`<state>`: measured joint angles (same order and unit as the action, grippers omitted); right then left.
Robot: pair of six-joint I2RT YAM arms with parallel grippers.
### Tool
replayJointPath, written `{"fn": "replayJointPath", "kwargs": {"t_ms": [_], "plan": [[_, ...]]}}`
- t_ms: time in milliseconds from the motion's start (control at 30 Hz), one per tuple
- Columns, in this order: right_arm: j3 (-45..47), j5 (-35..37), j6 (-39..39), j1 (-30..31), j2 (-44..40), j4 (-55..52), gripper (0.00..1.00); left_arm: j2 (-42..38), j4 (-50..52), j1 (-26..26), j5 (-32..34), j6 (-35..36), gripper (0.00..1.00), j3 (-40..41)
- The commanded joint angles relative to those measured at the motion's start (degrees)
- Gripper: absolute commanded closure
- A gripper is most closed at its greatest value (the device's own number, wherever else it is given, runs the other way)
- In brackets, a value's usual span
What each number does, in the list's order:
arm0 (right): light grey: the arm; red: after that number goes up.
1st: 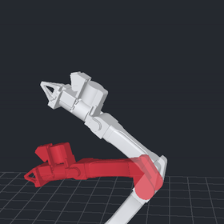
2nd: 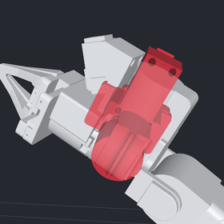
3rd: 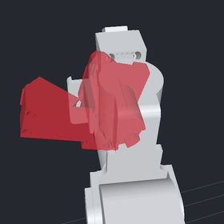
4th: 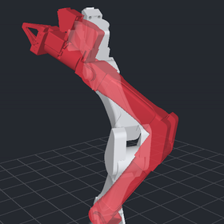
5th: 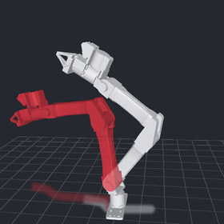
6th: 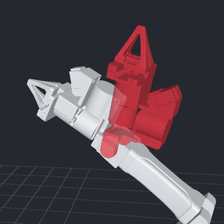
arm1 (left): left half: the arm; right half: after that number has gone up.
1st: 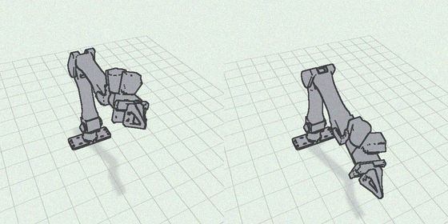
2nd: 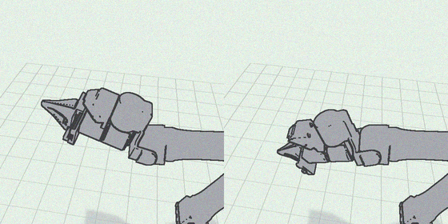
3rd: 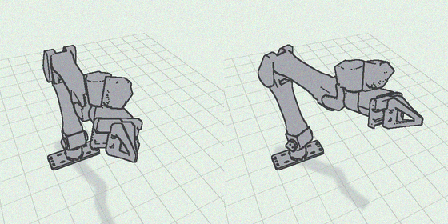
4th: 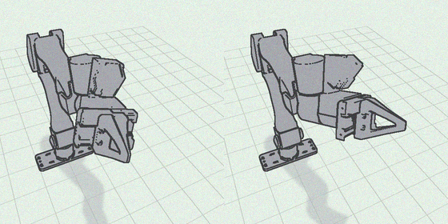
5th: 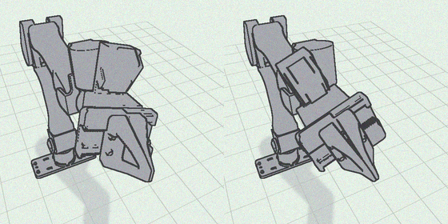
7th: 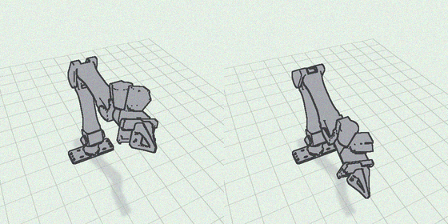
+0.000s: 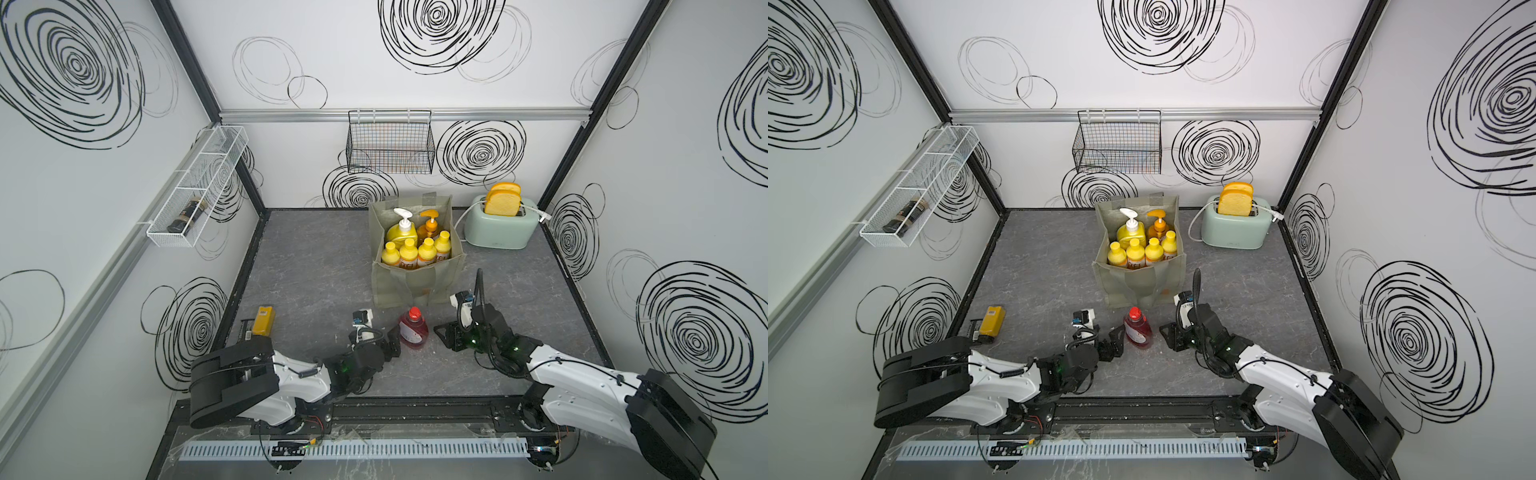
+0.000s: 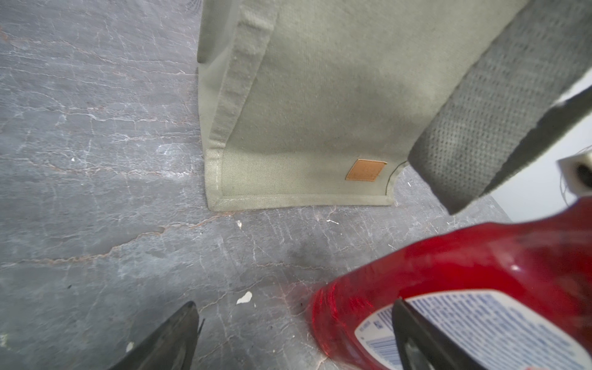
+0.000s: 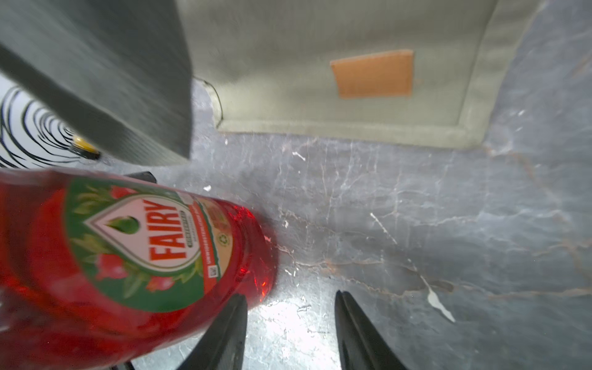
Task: Pack dish soap into the shopping bag
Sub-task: Adjust the bottle of dish soap at the center of the board.
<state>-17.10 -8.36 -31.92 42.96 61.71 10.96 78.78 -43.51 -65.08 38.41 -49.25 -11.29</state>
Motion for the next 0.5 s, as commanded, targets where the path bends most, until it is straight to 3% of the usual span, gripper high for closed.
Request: {"fn": "replayJointPath", "kwargs": {"t_ms": [0,467], "plan": [[-1.8,-2.8,-0.7,0.7,2.8,3.3,0.50,1.3,-2.6,0.3,0.9,0.8,0.04,-1.7],[-1.7,-0.5,-2.1,5.0,3.5,4.4,0.51,4.1,-2.5,0.8,-1.0,3.5,0.04,-4.5]]}}
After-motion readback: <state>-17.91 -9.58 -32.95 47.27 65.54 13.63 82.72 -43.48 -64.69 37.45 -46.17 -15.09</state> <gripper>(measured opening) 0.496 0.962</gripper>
